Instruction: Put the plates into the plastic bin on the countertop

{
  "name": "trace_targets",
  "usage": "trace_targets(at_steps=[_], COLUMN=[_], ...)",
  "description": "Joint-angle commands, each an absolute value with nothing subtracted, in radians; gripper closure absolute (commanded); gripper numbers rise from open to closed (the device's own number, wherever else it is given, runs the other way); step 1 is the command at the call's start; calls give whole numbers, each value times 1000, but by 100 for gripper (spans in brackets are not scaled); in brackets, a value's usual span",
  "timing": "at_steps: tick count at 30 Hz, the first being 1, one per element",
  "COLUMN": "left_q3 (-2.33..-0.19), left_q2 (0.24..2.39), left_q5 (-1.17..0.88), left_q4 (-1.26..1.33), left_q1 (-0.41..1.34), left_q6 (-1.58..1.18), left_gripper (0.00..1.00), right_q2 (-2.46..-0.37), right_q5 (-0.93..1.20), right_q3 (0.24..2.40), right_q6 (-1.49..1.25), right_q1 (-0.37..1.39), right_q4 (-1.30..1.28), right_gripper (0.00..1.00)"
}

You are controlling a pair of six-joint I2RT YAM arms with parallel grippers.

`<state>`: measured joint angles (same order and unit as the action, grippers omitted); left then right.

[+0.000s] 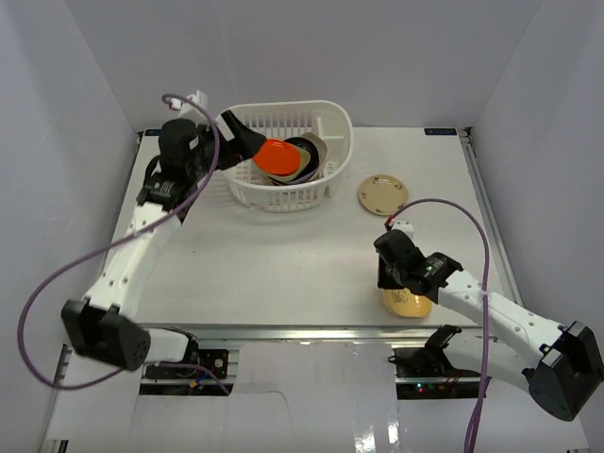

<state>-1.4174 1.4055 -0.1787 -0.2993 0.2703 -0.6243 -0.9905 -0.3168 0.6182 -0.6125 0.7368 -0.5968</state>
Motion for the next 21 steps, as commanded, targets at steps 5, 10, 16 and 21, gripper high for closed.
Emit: trace_targets(at_steps=[5, 10, 16, 21], left_q3=[-916, -749, -657, -704], left_q2=[866, 671, 571, 561], left_q5=[-291, -304, -282, -264], left_q4=[-294, -426, -531, -552], left_q1=[304, 305, 305, 304], left_q6=[-517, -477, -512, -492], left_gripper=[2, 2, 2, 2], right_q2=[-1101, -1504, -2040, -2241], right_q5=[-428, -318, -177, -169], right_q3=[1116, 1635, 2306, 2392], right_q6=[-387, -62, 152, 238], right_q1=[779, 784, 784, 784], right_q4=[-592, -493, -554, -470], right_gripper=[92, 92, 92, 83])
